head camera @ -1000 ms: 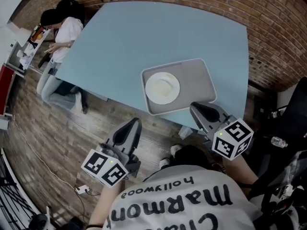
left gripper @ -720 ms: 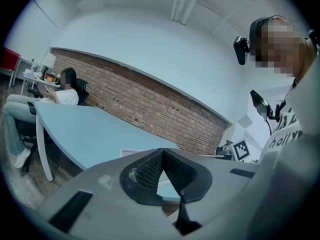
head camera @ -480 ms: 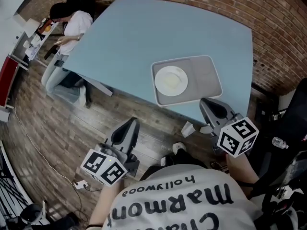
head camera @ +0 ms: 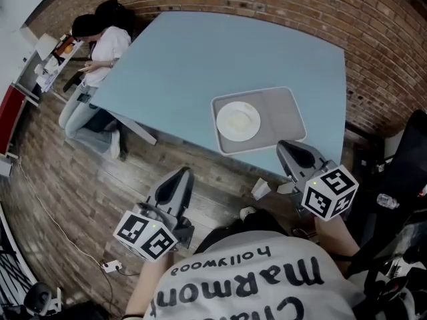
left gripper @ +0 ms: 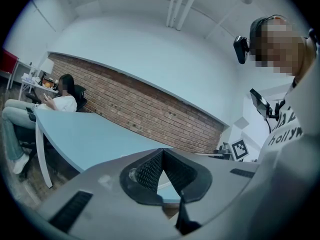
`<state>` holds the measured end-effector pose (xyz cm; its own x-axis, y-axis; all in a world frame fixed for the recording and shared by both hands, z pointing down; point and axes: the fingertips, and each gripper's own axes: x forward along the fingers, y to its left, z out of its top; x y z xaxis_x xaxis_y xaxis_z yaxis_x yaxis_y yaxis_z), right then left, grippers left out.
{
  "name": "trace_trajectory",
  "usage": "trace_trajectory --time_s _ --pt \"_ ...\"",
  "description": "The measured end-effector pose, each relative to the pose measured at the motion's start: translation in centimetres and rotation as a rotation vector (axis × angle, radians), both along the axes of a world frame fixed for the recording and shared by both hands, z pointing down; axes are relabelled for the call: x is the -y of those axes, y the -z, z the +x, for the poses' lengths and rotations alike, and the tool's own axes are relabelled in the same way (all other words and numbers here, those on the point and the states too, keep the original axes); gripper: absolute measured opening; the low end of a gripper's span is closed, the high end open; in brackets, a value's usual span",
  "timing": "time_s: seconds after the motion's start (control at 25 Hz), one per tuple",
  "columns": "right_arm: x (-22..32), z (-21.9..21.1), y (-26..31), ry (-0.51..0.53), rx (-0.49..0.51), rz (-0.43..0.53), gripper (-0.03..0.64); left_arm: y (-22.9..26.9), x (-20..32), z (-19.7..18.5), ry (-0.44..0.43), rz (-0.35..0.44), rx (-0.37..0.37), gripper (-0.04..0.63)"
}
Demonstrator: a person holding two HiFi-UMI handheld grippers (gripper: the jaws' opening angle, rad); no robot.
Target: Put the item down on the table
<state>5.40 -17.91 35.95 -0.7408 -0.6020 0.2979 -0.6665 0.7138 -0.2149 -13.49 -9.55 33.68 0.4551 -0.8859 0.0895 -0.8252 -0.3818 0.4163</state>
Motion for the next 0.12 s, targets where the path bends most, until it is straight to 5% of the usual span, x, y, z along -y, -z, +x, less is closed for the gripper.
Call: trace_trajectory --time_s 0.12 --pt "-0.08 0.02 0.28 -0.001 0.002 -0.001 0.011 0.23 -0.18 -0.14 0.002 0.001 0.000 0.006"
